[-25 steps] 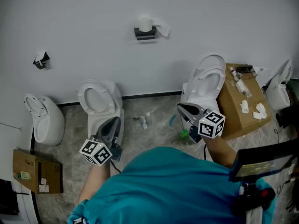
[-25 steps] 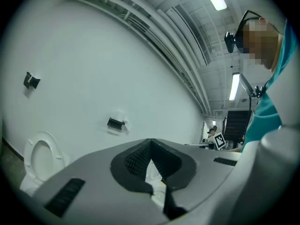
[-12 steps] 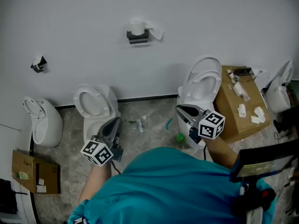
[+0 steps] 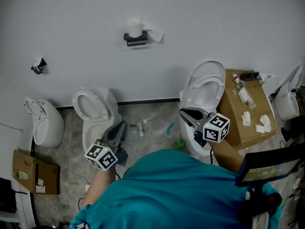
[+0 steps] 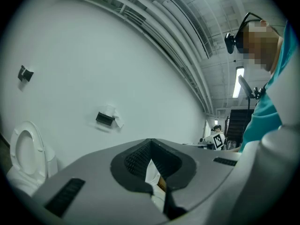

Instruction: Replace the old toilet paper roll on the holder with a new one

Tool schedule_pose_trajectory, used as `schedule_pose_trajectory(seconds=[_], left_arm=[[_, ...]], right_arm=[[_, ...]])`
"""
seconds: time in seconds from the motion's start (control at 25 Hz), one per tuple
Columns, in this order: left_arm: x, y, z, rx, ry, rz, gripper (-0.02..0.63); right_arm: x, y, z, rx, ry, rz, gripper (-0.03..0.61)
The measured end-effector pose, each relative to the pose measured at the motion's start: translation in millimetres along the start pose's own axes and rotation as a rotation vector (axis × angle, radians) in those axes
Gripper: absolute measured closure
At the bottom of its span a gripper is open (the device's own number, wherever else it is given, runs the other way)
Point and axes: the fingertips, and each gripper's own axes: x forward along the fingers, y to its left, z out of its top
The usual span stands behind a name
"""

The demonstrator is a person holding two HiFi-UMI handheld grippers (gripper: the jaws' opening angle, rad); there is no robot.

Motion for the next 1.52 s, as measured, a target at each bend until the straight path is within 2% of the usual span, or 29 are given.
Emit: schedule_pose_trajectory(seconds=[0.12,0.32,0.56,0.76,0.88,1.16,1.32,1.52], left_arm=[[12.2,12.5,1.8,-0.001,0.012,0.005,0.606],[29.8,61.4,9.9,-0.019,0.019,-0.009,0.606],[63.1,150.2,32.0,-0.035,0.057,-0.079,0.606],[90.1,226.0,65.7,-0.016,0.088,-0.179,0.606],[101.6,271.8,84.8,-0.009,0.099,-0.203,0.606],[120.7,348.7,104.3,-0.034,0.088,-0.178,0.606],[147.3,362.9,101.2,-0.045,0.090,-0.165,0.606],[189.5,369.7,102.5,-0.027,0.095,-0.102,0.606]], right_arm=[[11.9,-14.4,0.6,0.007,0.004,0.005,0.575],[54.4,-35.1,2.4,0.017,0.015,-0.008,0.575],[145.4,-61.2,17.2,0.012,0.013,-0.063,0.575],[231.5,-75.4,51.9,0.001,-0.027,-0.098,0.575],[278.5,-88.8,68.8,0.003,-0.048,-0.124,0.575],[336.1,-116.7,77.9,0.000,-0.010,-0.146,0.575],[350.1,-152.2,83.9,0.009,-0.012,-0.135,0.575],[363.8,-204.5,99.3,0.001,-0.025,-0.059,0.575]])
